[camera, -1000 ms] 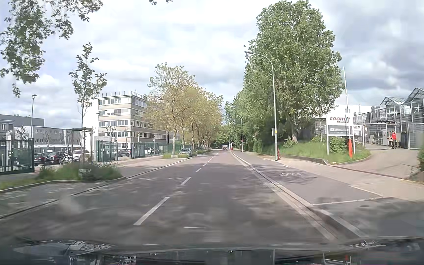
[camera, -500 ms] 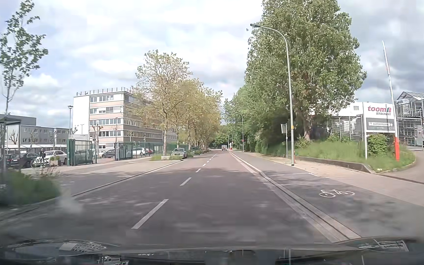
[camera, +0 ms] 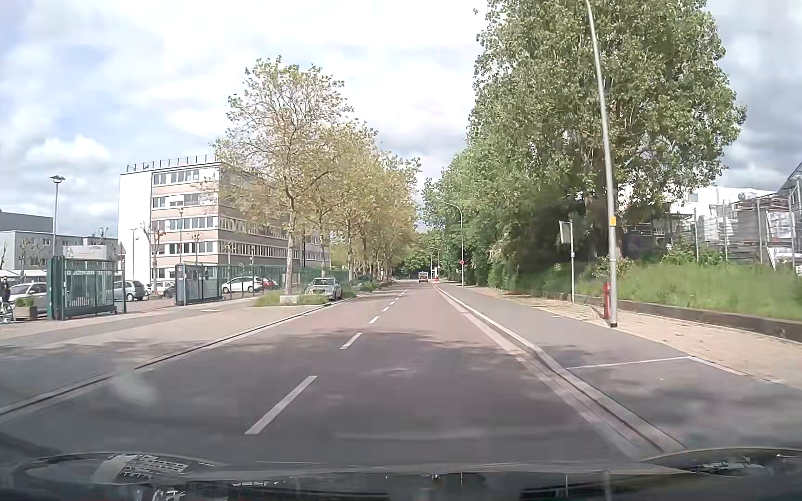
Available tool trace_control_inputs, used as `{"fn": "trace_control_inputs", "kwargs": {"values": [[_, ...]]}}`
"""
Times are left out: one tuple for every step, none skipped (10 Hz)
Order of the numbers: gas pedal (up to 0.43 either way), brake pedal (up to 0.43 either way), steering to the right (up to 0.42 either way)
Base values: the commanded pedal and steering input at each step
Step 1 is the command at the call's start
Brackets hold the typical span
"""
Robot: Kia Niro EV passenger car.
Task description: Follow the waypoints while adhering to traffic rules and regulations
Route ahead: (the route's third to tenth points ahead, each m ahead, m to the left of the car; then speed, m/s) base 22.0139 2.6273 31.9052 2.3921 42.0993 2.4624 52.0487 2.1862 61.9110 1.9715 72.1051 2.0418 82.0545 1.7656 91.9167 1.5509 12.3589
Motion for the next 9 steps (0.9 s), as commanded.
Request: {"fn": "trace_control_inputs", "kwargs": {"values": [[0.067, 0.0, 0.001], [0.067, 0.0, 0.001], [0.067, 0.0, 0.001], [0.067, 0.0, 0.001], [0.067, 0.0, 0.001], [0.067, 0.0, 0.001], [0.067, 0.0, 0.001], [0.067, 0.0, 0.001], [0.067, 0.0, 0.002]]}}
